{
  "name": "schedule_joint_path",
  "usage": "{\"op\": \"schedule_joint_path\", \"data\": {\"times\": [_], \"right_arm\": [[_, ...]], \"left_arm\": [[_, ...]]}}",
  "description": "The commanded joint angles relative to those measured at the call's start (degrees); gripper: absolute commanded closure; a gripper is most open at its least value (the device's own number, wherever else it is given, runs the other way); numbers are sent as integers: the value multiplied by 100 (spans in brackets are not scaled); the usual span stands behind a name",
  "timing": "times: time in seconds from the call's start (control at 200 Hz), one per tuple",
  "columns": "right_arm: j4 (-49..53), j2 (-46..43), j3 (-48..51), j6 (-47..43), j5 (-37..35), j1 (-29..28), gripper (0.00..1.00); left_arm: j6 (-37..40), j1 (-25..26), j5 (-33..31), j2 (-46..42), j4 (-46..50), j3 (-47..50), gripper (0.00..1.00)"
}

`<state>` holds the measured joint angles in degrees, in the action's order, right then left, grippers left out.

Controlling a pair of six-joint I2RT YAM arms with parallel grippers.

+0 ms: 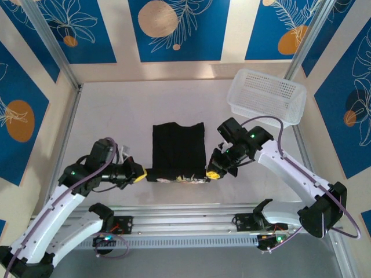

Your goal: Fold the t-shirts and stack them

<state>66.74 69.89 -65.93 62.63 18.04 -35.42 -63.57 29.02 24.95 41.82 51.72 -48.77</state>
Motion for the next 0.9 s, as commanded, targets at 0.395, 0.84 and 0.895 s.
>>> {"op": "schedule_joint_path", "data": {"times": [0.395,0.84,0.895], "right_arm": [[-124,1929,-2037,-283,-64,1286,100],[-541,6408,-6217,-1279,-259,1941,71],[-285,6746,-6750,-1366,-291,1966,56]], "left_arm": [[-193,-518,-760,2642,-890,-1653,100],[697,-1504,-538,7201,-1676,-4458,95],[802,-1550,-667,7309,-1652,-4631,72]]}}
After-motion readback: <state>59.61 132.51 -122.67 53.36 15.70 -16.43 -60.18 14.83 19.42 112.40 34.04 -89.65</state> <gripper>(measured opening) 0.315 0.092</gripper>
